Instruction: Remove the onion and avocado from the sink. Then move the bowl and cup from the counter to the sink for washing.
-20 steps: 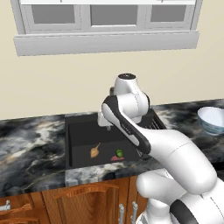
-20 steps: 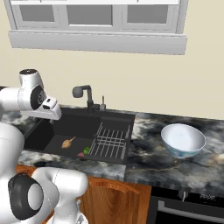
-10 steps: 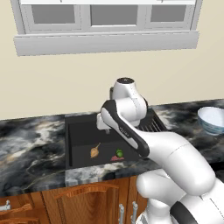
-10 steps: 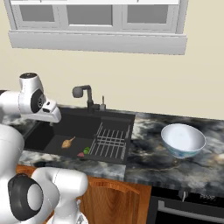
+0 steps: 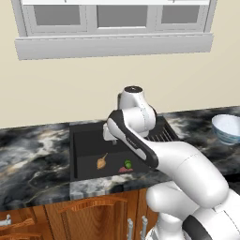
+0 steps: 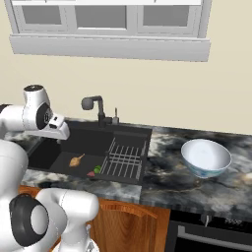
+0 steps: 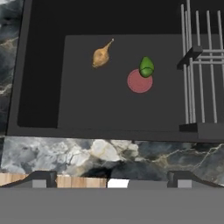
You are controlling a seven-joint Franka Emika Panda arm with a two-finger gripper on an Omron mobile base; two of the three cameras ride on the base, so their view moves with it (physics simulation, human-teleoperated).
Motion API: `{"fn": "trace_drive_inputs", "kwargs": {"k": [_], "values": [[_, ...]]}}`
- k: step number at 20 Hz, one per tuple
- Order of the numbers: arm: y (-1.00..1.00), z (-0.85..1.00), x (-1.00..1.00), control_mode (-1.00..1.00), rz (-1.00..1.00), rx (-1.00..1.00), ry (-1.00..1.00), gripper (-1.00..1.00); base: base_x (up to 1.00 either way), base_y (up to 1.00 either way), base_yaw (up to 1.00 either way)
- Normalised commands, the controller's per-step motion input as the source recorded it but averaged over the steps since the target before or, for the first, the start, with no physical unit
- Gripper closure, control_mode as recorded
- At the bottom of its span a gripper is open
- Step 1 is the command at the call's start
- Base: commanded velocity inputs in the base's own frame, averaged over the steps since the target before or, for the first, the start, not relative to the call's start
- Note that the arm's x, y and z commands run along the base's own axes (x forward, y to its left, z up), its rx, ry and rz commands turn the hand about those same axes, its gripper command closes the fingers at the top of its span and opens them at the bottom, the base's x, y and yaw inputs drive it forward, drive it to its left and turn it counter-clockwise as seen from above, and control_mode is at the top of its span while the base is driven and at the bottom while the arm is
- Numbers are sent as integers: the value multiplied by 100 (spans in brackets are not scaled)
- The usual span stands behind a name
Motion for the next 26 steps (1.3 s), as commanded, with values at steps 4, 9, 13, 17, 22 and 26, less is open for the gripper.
{"fn": "trace_drive_inputs", "kwargs": {"k": [4,9,13,17,22,26], "values": [[0,-9,10,-100,0,0,0,-100,0,0,0],[0,-9,10,-100,0,0,0,-100,0,0,0],[0,-9,11,-100,0,0,0,-100,0,0,0],[0,-9,11,-100,0,0,0,-100,0,0,0],[1,-11,10,-100,0,0,0,-100,0,0,0],[2,-11,11,-100,0,0,0,-100,0,0,0]]}}
